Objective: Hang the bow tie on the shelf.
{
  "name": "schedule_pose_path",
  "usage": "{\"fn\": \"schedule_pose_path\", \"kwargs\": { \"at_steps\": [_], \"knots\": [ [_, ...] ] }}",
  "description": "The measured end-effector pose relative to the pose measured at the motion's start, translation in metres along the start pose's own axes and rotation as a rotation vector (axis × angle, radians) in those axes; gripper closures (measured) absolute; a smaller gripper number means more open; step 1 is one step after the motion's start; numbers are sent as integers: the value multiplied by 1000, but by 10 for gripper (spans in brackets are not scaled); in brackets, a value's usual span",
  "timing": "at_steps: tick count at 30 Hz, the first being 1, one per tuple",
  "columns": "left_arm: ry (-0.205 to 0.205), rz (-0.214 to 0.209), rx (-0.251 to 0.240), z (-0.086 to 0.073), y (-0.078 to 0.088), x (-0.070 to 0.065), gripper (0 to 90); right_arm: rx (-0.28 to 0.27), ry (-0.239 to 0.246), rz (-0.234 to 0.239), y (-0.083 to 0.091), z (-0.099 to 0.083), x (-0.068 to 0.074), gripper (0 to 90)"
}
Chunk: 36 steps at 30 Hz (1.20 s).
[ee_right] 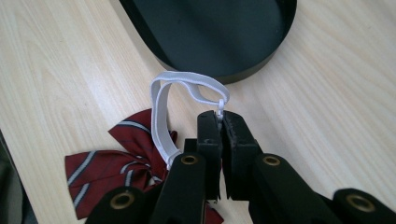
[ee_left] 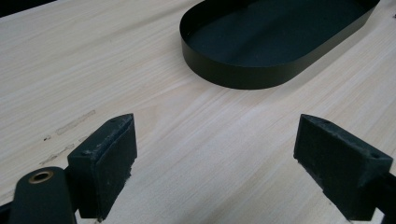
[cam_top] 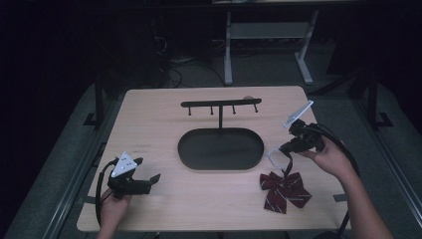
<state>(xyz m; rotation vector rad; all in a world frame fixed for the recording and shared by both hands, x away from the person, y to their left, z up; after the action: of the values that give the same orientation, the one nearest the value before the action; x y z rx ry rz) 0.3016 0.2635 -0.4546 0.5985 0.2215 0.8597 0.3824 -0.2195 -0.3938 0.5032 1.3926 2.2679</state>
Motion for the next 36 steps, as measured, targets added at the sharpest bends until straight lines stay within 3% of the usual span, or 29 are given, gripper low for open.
{"fn": "schedule_pose_path", "kwargs": {
  "at_steps": [20,36],
  "knots": [
    [0,-4,-5,0,-1,-1,132,-67,75,-50,42,27,19,863],
    [-14,-4,-3,0,0,0,132,-79,108,-67,59,51,23,863]
  ]
}}
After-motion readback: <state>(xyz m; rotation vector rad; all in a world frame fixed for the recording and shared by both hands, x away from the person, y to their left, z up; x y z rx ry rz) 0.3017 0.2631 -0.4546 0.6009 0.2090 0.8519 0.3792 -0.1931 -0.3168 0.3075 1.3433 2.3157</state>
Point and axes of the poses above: each handheld gripper's, and its own axes: y roughly backward along the jaws, z roughly out of its top, x roughly to its left, the point moved 4 cm from there along -y, roughly forward along the jaws, and after that the axes turned 1 degree about x, right-handed, at the moved point
